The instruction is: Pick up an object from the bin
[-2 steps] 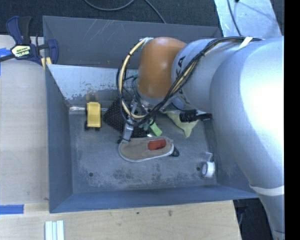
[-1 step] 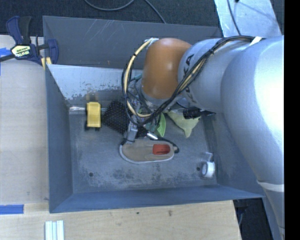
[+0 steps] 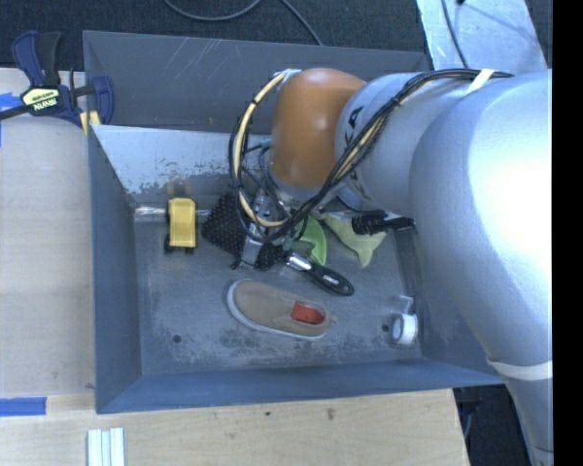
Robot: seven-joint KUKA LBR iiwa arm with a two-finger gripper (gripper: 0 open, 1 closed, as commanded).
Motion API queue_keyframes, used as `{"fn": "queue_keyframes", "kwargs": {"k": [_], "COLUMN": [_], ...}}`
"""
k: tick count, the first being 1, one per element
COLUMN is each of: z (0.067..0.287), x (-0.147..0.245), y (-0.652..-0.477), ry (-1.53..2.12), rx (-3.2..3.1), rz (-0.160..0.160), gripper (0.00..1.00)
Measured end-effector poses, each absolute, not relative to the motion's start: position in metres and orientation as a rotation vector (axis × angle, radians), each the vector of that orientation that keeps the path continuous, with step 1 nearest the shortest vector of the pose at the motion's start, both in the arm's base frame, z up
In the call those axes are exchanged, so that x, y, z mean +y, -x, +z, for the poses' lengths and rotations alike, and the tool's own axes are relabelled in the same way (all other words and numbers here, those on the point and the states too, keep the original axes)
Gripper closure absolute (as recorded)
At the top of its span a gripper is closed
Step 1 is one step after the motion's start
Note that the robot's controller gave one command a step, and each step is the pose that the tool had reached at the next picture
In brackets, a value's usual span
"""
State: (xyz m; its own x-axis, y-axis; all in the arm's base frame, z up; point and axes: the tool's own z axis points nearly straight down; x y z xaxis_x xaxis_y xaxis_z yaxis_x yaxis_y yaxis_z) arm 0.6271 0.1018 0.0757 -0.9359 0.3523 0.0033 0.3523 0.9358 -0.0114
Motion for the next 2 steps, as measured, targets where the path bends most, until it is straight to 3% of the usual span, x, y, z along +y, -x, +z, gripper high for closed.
{"fn": "queue_keyframes", "kwargs": {"k": [2], "z": [0.0774], "x": [0.1015], "y": [-0.6271], "ry": [0.562], "rx": [-3.086], "rz": [0.016], "gripper": [1.0]}}
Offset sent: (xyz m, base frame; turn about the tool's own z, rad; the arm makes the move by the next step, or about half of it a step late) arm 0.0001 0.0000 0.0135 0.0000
